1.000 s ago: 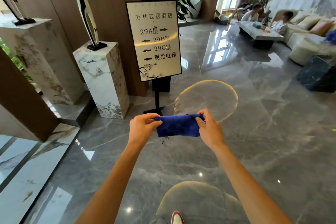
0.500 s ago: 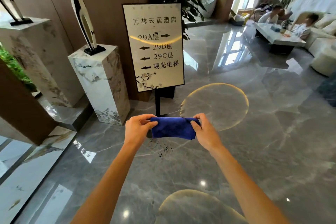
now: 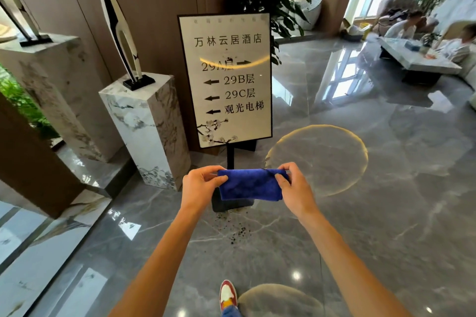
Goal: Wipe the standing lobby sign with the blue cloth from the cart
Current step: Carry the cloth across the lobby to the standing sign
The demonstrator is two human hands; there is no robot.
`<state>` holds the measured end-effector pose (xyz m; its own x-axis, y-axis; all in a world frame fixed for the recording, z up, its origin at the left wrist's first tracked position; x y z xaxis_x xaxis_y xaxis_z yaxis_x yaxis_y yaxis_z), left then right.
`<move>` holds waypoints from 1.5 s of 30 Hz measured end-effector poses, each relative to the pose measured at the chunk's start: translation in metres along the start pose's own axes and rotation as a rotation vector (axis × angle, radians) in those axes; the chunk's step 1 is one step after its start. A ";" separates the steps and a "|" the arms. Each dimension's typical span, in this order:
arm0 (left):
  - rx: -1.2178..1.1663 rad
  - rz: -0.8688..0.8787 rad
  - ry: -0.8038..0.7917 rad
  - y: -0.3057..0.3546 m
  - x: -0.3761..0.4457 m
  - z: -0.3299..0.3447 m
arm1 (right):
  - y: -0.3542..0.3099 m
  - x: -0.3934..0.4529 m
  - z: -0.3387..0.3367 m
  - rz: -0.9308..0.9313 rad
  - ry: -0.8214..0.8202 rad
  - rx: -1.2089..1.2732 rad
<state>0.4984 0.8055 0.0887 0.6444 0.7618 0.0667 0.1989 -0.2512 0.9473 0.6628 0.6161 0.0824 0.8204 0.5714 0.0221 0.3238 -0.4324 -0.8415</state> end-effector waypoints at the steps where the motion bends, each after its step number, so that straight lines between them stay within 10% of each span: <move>1: 0.000 0.000 0.006 -0.001 0.013 0.000 | -0.001 0.013 0.003 -0.005 0.001 -0.002; 23: -0.015 -0.082 0.059 -0.037 0.253 0.019 | -0.018 0.247 0.055 -0.011 0.009 -0.048; 45: -0.550 -0.287 -0.015 -0.050 0.420 0.121 | 0.012 0.466 0.046 -0.010 -0.122 0.218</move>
<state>0.8479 1.0660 0.0311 0.6329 0.7437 -0.2154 -0.0415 0.3104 0.9497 1.0274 0.9090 0.0576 0.7503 0.6607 -0.0233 0.2113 -0.2730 -0.9385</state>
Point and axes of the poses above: each hand's wrist, its own x-axis towards the middle knuckle, its own z-axis out of the palm, y = z × x, the point moved 7 cm from there along x, towards the middle knuckle, and after that the axes turned 2 degrees about -x, right-handed, at the moved point
